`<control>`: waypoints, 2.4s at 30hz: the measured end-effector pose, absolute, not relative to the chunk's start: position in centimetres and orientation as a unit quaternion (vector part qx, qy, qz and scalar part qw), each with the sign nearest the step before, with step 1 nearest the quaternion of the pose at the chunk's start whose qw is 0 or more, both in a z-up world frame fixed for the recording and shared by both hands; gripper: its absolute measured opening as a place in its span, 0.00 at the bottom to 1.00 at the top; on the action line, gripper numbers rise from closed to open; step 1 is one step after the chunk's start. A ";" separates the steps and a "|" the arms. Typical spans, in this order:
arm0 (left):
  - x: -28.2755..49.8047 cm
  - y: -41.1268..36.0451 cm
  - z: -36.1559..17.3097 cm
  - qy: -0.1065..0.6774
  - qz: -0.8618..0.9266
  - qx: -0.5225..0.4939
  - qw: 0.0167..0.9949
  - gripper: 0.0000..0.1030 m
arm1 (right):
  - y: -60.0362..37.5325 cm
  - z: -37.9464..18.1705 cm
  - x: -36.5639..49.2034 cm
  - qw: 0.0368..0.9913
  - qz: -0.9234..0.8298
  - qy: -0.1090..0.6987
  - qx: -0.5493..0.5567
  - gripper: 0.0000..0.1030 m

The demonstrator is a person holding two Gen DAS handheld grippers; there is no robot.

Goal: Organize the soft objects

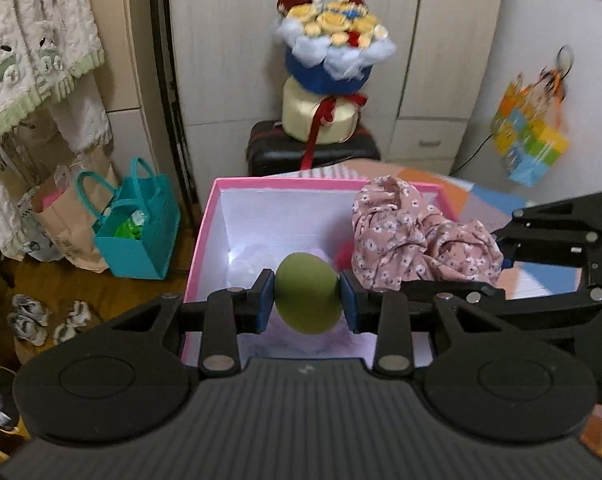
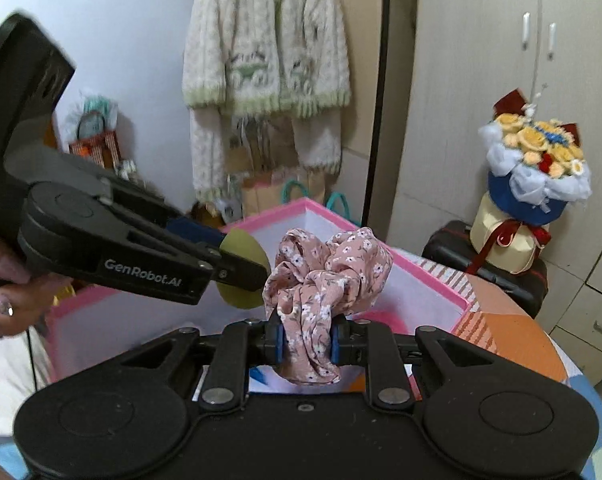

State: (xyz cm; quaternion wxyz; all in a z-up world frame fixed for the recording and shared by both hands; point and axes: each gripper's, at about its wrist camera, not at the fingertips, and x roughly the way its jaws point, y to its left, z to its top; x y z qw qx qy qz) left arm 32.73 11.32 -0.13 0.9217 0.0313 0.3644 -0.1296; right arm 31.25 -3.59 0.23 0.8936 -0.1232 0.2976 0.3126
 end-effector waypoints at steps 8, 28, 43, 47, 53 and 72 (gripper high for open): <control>36.0 9.9 -1.6 0.368 -0.100 0.094 0.920 0.35 | -2.3 -1.9 35.3 0.881 0.308 0.332 -0.134 0.24; 32.6 12.6 0.2 0.301 -0.076 0.072 0.948 0.68 | -2.3 -1.3 31.6 0.908 0.259 0.278 -0.174 0.64; 23.9 14.4 3.1 0.308 -0.117 0.066 0.942 0.89 | -5.0 1.9 22.6 0.934 0.242 0.231 -0.125 0.66; 21.9 13.9 4.1 0.330 -0.103 0.074 0.935 0.97 | -5.1 3.0 20.3 0.938 0.235 0.226 -0.118 0.68; 17.5 13.5 6.0 0.305 -0.118 0.081 0.941 0.97 | -6.6 4.7 17.3 0.943 0.226 0.230 -0.077 0.72; 10.6 9.3 3.8 0.282 -0.091 0.069 0.952 1.00 | -13.1 3.4 10.3 0.961 0.118 0.250 -0.021 1.00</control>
